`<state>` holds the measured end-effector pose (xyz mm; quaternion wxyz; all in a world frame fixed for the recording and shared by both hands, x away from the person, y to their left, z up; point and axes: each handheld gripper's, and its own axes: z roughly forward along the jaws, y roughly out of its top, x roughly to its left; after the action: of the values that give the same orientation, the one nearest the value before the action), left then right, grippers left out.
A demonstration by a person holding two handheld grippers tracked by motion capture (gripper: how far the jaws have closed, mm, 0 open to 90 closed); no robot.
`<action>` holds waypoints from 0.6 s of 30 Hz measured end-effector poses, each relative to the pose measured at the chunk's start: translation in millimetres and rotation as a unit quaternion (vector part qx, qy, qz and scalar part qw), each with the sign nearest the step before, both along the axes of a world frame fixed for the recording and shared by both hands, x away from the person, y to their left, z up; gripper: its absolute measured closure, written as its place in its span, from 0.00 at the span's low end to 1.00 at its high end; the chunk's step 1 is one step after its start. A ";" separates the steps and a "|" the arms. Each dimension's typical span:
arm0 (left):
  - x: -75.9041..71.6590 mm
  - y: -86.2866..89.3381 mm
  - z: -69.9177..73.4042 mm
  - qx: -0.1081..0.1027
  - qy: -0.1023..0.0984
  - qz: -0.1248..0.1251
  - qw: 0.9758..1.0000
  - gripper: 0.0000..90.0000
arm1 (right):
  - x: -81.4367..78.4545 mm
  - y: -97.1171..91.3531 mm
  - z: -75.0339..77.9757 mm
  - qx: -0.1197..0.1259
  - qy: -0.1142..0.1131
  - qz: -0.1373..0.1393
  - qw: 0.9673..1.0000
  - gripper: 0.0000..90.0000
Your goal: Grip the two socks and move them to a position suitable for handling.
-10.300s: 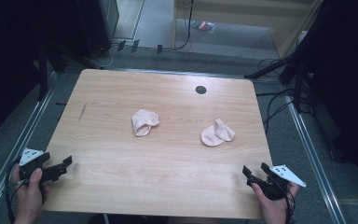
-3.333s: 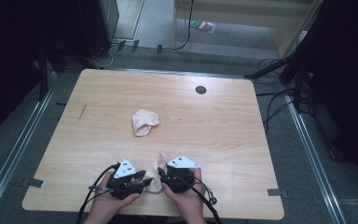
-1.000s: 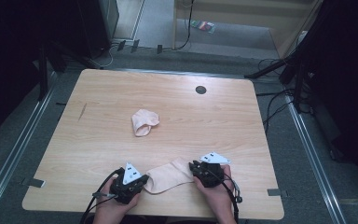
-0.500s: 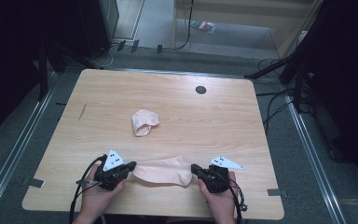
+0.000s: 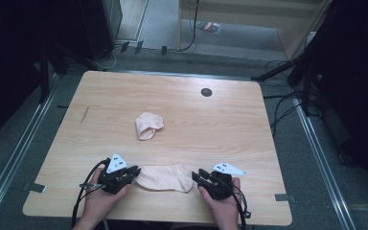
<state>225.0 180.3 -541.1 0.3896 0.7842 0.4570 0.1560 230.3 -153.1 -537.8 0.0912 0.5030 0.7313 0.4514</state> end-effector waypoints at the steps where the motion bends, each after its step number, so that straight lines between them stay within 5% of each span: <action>1: 0.0 1.6 0.5 -0.007 0.000 -0.001 1.000 0.71 | 0.8 -1.1 1.3 0.007 -0.005 -0.002 1.000 0.56; 4: 1.7 6.3 2.4 -0.020 -0.007 0.006 1.000 0.59 | 1.9 -4.9 3.4 0.017 -0.015 -0.011 1.000 0.50; 12: 8.8 24.7 0.4 -0.028 -0.032 0.027 0.999 0.50 | 9.6 -4.2 13.0 0.005 -0.046 -0.020 0.999 0.50; 18: 16.6 58.6 2.5 -0.069 -0.077 0.075 0.992 0.37 | 31.8 21.2 30.4 -0.009 -0.054 0.004 0.998 0.48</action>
<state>241.6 238.9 -538.6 0.4643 0.7042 0.4932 0.2127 262.1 -131.9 -507.4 0.1332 0.4744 0.7311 0.4719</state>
